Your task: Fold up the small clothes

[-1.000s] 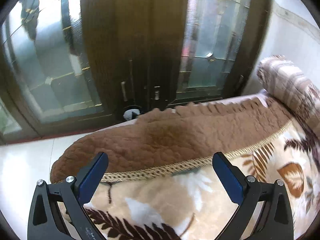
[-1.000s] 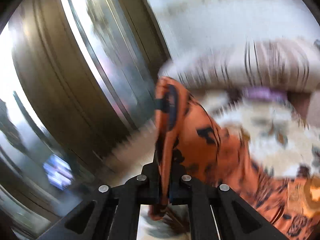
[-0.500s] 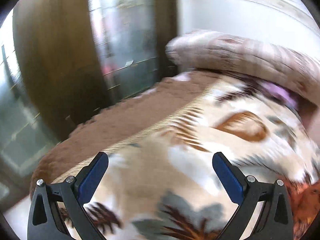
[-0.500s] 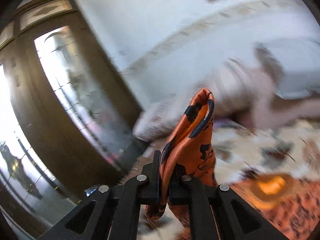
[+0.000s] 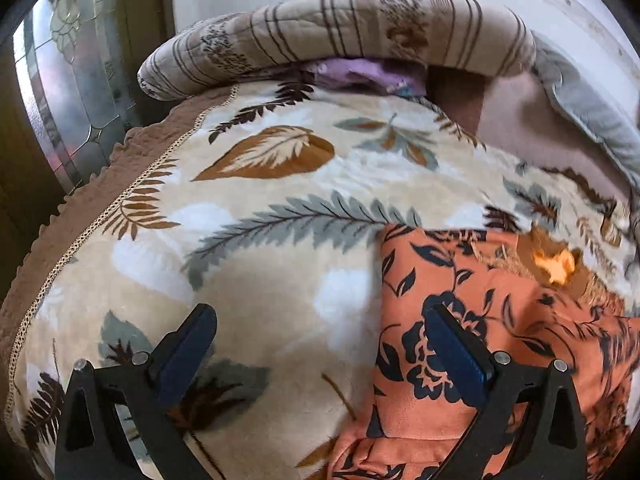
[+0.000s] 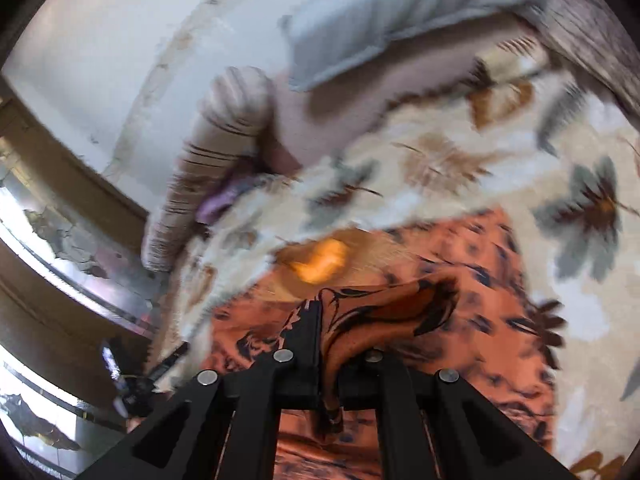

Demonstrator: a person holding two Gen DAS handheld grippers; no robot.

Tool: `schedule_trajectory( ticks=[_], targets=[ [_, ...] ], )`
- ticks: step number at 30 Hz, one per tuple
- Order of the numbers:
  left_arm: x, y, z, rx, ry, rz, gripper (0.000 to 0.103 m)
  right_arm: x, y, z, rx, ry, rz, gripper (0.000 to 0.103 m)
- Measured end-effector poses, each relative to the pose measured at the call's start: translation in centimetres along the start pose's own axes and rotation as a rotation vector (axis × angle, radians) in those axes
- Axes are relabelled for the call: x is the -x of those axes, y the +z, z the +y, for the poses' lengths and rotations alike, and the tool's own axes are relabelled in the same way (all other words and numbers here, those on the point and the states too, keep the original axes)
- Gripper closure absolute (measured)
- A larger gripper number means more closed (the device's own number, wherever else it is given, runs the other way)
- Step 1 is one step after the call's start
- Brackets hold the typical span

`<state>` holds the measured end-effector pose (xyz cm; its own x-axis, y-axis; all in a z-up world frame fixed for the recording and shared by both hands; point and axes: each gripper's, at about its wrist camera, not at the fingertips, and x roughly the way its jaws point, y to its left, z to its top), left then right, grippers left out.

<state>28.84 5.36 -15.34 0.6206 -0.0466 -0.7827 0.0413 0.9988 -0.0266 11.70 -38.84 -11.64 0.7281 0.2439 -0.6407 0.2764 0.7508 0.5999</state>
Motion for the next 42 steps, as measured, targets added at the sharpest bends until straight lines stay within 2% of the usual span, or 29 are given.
schedule_trajectory(
  ticks=[7,11,14,16,20,30,34,38,42],
  targets=[
    [-0.7,-0.9,-1.3,-0.062,-0.003,0.027,0.000,-1.6,-1.6,-6.1,-0.098,-0.098,0.048,0.094],
    [-1.4,-1.8,-3.1,-0.152,0.033,0.040,0.000,-1.6,-1.4,-7.3,-0.159,-0.079,0.017,0.094],
    [-1.8,-2.3,-3.8,-0.202,0.078,0.042,0.000,-2.1,-1.1,-7.5,-0.193,-0.087,0.086,0.094],
    [-1.9,-2.3,-3.7,-0.208,0.085,0.051,0.000,-2.0,-1.2,-8.2,-0.221,-0.058,0.107,0.094],
    [-2.3,-2.3,-3.2,-0.186,0.070,0.074,0.000,-1.7,-1.7,-9.2,-0.282,0.002,0.096,0.091],
    [-2.8,-2.4,-3.1,-0.183,0.079,0.087,0.000,0.5,-2.3,-9.9,-0.300,0.068,0.087,0.088],
    [-2.8,-2.8,-3.3,-0.216,0.096,0.065,0.000,-0.7,-1.6,-10.6,-0.342,0.096,0.079,0.088],
    [-2.8,-2.8,-3.3,-0.220,0.098,0.057,0.000,-3.2,-1.0,-11.0,-0.371,0.111,0.131,0.081],
    [-2.8,-2.8,-3.3,-0.220,0.098,0.056,0.000,-3.7,-0.1,-10.5,-0.371,0.120,0.073,0.081]
  ],
)
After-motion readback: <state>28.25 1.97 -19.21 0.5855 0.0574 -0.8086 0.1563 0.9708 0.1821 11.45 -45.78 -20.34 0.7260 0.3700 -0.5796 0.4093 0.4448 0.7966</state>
